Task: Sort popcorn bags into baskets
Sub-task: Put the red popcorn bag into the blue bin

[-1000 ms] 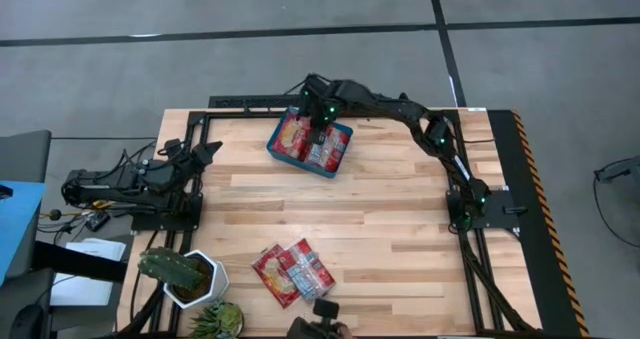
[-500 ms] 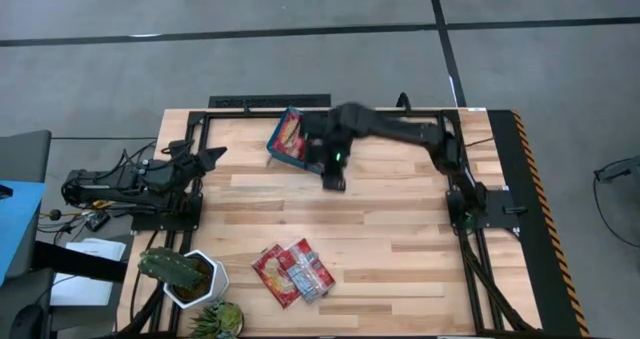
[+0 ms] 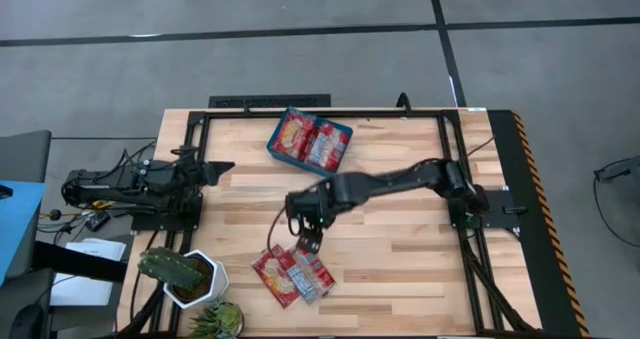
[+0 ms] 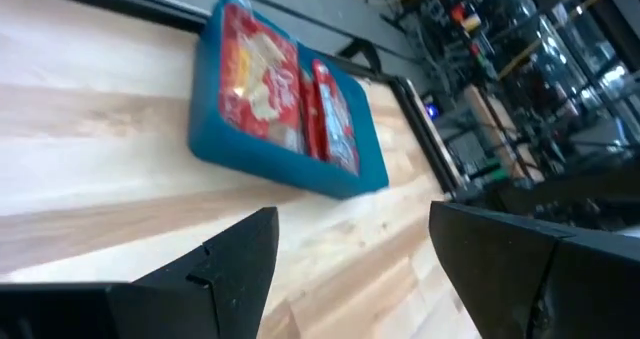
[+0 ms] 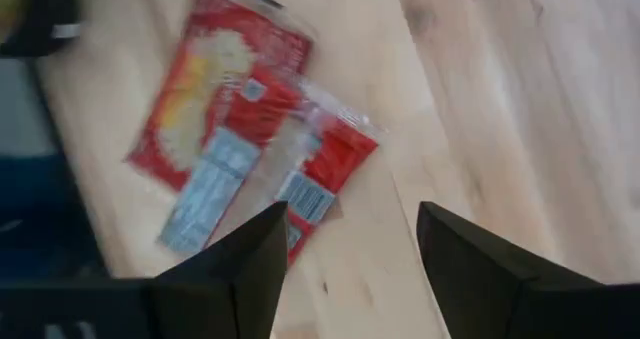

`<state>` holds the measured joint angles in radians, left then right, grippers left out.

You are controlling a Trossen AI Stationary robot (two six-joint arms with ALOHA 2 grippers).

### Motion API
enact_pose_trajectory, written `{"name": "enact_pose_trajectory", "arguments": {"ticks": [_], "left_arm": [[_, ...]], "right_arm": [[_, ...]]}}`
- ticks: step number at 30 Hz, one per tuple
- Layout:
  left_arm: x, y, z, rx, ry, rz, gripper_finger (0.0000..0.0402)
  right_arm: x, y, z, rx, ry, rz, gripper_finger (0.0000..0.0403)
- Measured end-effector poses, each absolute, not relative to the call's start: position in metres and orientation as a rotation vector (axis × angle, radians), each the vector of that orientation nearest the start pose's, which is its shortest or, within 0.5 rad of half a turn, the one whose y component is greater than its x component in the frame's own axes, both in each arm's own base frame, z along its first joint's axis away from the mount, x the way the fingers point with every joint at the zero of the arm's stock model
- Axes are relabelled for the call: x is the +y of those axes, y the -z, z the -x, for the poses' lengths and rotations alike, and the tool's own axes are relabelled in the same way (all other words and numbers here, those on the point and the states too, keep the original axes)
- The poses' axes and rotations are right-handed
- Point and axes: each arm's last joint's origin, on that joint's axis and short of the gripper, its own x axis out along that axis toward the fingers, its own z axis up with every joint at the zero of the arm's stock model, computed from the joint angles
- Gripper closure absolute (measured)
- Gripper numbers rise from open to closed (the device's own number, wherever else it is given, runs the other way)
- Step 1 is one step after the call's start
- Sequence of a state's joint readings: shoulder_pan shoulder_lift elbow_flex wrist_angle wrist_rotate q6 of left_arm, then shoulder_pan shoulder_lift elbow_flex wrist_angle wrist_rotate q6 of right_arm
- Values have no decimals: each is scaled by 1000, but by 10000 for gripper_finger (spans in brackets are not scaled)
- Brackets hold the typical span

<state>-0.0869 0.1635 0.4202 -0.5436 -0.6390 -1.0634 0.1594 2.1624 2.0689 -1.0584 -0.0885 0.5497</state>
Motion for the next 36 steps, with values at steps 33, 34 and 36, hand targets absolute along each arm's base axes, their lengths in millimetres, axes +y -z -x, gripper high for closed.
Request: {"name": "enact_pose_trajectory", "arguments": {"ticks": [33, 34, 36], "left_arm": [[6, -239, -72, 75, -471, 929, 152], [6, -239, -72, 75, -471, 929, 152], [6, -239, -72, 82, -475, 928, 152]], "right_arm": [[139, -139, -442, 1166, 250, -726, 173], [139, -138, -442, 1170, 249, -726, 178], [139, -132, -442, 1181, 269, -725, 198]]}}
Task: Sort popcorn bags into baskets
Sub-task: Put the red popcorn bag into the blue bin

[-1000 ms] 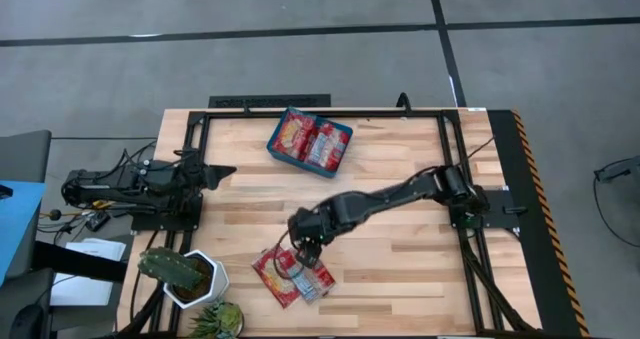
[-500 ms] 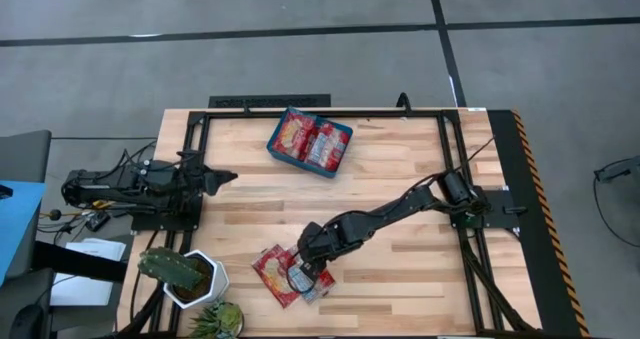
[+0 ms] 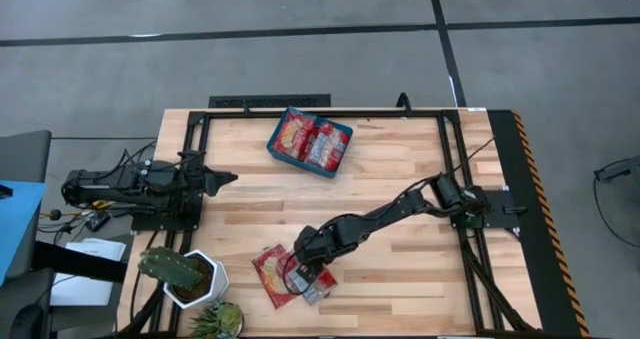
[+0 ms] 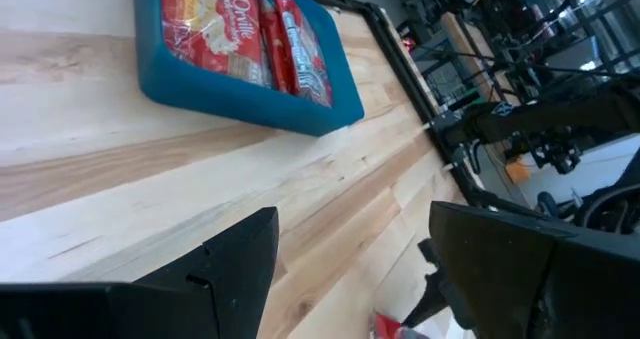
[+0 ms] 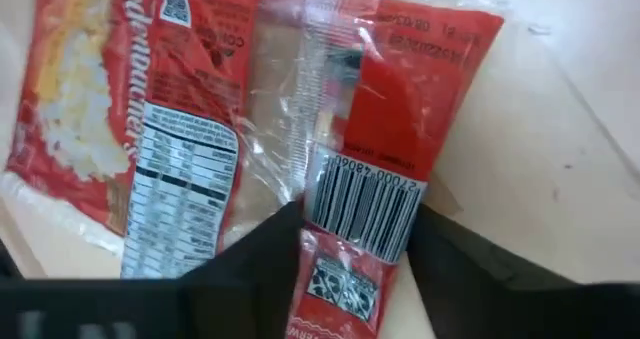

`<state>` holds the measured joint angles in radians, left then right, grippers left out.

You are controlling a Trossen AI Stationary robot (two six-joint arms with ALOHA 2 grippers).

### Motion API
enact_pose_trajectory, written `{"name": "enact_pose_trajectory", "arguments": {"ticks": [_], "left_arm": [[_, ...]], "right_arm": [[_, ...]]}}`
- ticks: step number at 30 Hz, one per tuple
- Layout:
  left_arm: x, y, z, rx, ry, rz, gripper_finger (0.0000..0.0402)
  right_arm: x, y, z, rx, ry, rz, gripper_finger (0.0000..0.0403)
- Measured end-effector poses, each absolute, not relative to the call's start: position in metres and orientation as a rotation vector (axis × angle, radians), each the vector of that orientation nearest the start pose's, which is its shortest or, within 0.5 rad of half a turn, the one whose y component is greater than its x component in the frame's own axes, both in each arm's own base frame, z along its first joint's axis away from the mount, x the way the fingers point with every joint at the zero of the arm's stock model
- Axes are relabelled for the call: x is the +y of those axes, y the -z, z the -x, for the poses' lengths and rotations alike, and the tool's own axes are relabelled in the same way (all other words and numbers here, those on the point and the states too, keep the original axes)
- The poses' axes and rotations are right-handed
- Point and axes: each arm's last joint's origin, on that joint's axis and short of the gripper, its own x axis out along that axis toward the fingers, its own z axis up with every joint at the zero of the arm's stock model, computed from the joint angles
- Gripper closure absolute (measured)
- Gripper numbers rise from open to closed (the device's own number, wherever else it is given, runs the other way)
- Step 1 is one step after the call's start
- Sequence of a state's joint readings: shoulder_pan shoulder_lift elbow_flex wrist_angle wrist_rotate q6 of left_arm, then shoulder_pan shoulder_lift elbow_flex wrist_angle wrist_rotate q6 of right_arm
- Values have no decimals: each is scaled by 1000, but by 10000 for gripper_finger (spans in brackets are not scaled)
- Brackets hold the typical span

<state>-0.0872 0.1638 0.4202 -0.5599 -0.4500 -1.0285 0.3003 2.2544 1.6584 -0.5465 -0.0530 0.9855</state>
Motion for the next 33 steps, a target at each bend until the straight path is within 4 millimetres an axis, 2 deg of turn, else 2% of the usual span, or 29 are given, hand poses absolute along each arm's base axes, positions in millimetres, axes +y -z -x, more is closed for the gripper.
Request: {"name": "enact_pose_trajectory", "arguments": {"ticks": [2, 7, 14, 19, 23, 26, 29, 33], "left_arm": [[6, -239, -72, 82, -475, 928, 152], [6, -238, -71, 87, -479, 929, 152], [6, -238, -71, 90, -483, 925, 152], [7, -238, -71, 91, -485, 924, 152], [7, -238, -71, 91, -486, 923, 152], [7, -238, -71, 91, -486, 923, 152], [7, -238, -71, 91, -488, 914, 152], [7, -238, -71, 91, -489, 908, 152]], "right_arm": [[135, -135, -441, 1194, 294, -728, 239], [130, -138, -444, 1207, 280, -746, 376], [126, -151, -455, 1184, 281, -785, 391], [107, -183, -467, 1162, 294, -774, 393], [80, -214, -477, 1127, 292, -747, 398], [52, -242, -481, 1082, 323, -756, 396], [14, -259, -481, 1051, 425, -762, 393], [-43, -271, -478, 985, 532, -824, 395]]}}
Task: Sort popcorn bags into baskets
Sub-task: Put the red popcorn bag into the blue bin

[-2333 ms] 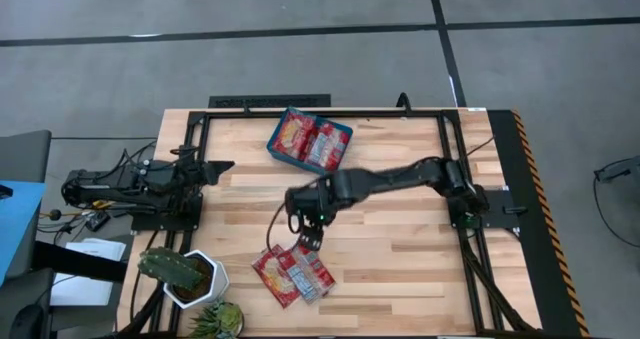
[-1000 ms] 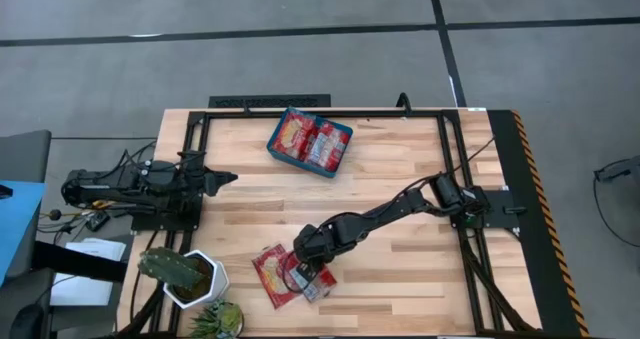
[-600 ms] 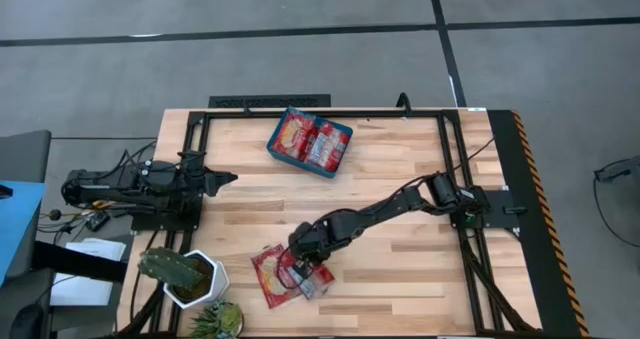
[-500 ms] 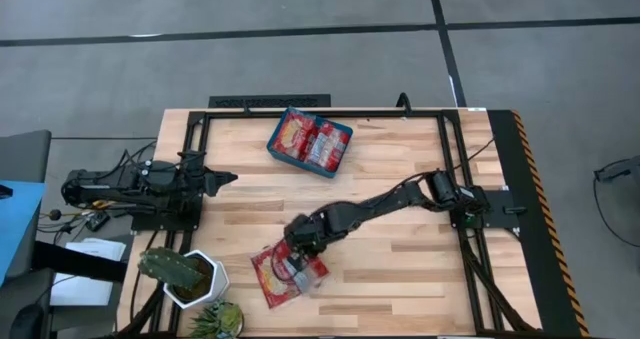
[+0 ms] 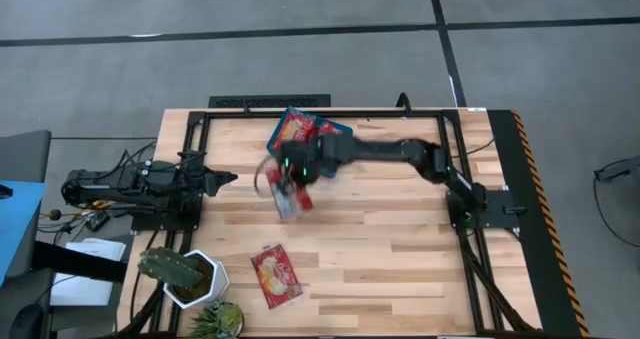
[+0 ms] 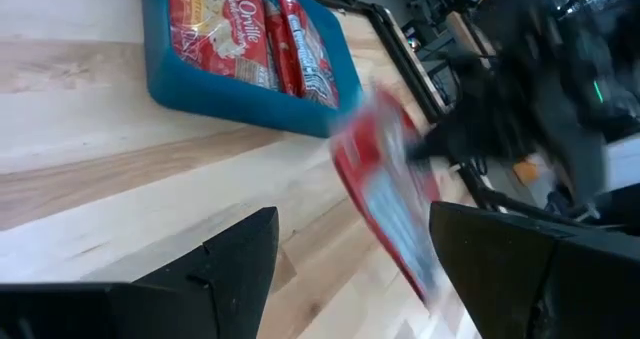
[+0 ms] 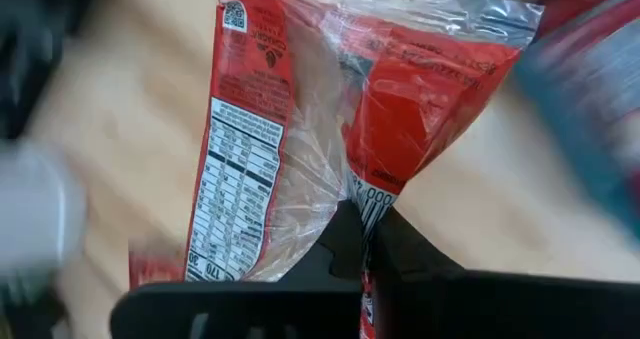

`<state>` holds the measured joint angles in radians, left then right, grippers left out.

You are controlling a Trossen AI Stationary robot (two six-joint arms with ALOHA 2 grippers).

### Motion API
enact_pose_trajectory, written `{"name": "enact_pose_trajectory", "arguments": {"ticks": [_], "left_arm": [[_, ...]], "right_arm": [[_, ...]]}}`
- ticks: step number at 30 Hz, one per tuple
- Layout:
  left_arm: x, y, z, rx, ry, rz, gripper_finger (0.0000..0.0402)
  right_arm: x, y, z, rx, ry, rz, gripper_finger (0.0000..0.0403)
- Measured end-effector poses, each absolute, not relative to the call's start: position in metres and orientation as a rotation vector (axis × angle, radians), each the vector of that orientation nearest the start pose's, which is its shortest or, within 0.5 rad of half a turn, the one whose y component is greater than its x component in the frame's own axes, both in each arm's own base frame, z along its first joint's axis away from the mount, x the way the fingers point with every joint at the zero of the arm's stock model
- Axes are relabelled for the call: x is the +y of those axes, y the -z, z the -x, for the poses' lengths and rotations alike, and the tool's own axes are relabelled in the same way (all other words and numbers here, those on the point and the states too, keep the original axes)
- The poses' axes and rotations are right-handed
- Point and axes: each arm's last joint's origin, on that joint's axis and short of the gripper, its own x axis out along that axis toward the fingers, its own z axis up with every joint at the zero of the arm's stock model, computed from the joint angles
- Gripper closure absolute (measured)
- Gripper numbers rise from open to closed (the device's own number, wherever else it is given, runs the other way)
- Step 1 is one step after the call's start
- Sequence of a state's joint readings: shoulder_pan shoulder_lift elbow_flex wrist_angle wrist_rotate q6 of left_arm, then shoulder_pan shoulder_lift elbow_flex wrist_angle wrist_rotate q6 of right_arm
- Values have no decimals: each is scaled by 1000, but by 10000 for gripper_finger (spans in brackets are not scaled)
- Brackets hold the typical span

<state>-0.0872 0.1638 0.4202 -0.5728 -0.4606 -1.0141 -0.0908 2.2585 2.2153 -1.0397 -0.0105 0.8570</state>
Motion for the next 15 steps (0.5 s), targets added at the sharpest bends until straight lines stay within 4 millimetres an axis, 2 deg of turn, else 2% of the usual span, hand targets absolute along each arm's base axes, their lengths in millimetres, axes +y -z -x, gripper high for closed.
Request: {"name": "enact_pose_trajectory", "arguments": {"ticks": [5, 8, 11, 15], "left_arm": [[7, -238, -71, 84, -491, 935, 152], [7, -238, -71, 73, -506, 932, 152], [8, -238, -71, 63, -522, 929, 152], [8, -238, -71, 54, -535, 925, 152]], "right_arm": [[-111, -280, -473, 821, 694, -961, 389], [-140, -281, -468, 719, 813, -1035, 388], [-156, -283, -465, 625, 911, -1081, 387], [-165, -283, -461, 526, 1034, -1117, 383]]}}
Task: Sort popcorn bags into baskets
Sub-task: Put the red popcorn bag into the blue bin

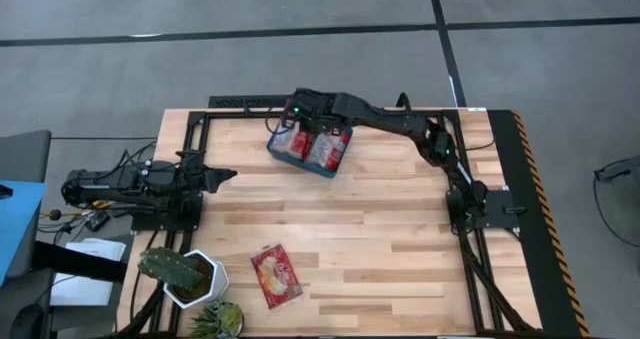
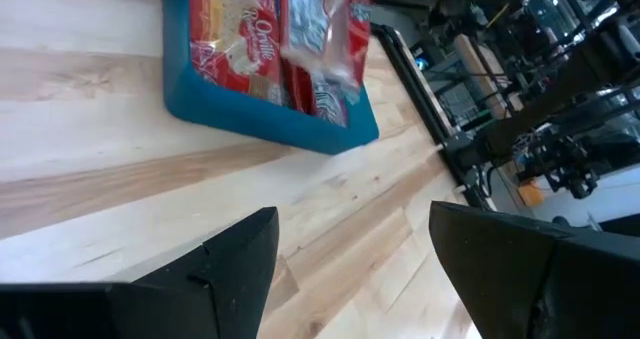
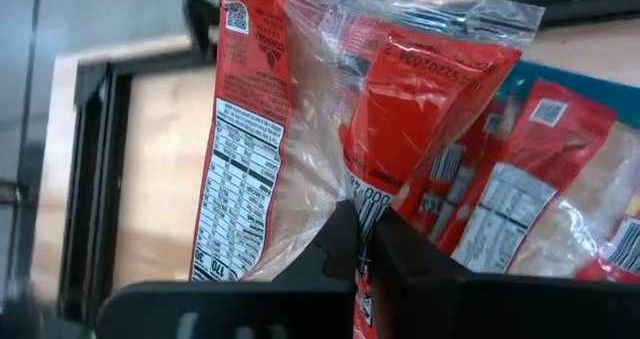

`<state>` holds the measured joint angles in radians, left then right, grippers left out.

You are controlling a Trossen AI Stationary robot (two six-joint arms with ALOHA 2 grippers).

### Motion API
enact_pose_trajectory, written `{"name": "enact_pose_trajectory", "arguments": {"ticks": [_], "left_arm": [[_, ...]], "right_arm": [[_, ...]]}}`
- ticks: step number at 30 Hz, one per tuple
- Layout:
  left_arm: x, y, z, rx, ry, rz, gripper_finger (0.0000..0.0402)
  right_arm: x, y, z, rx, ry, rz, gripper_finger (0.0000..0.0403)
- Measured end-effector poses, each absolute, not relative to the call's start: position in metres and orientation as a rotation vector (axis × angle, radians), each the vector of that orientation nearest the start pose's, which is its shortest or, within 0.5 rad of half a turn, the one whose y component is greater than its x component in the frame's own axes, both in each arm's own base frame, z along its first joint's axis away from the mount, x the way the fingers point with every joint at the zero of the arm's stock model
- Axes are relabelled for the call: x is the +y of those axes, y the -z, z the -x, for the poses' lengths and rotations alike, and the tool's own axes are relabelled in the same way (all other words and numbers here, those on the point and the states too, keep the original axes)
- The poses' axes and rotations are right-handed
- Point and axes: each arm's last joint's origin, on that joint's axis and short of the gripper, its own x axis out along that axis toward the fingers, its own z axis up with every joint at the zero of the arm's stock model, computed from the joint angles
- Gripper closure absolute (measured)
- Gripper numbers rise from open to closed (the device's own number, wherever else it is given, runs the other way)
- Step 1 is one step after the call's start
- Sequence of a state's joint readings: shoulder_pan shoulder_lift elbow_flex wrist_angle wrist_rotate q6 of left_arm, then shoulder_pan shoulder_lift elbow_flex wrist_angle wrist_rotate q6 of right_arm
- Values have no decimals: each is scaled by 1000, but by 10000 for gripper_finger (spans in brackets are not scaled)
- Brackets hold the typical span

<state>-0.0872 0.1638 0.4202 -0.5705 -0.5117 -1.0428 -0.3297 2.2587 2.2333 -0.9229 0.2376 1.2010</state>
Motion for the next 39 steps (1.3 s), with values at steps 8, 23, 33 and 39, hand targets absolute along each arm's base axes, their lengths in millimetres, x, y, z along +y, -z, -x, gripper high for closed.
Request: {"name": "enact_pose_trajectory", "arguments": {"ticks": [8, 23, 33, 39], "left_arm": [[8, -238, -71, 51, -544, 910, 152], [8, -237, -70, 74, -535, 910, 152], [8, -237, -70, 74, -538, 909, 152], [8, -237, -70, 73, -539, 908, 152]], "right_arm": [[-168, -247, -477, 544, 1064, -1203, 377], [-189, -223, -483, 545, 1044, -1241, 370], [-201, -222, -477, 559, 1063, -1223, 366], [-218, -223, -471, 591, 997, -1249, 363]]}}
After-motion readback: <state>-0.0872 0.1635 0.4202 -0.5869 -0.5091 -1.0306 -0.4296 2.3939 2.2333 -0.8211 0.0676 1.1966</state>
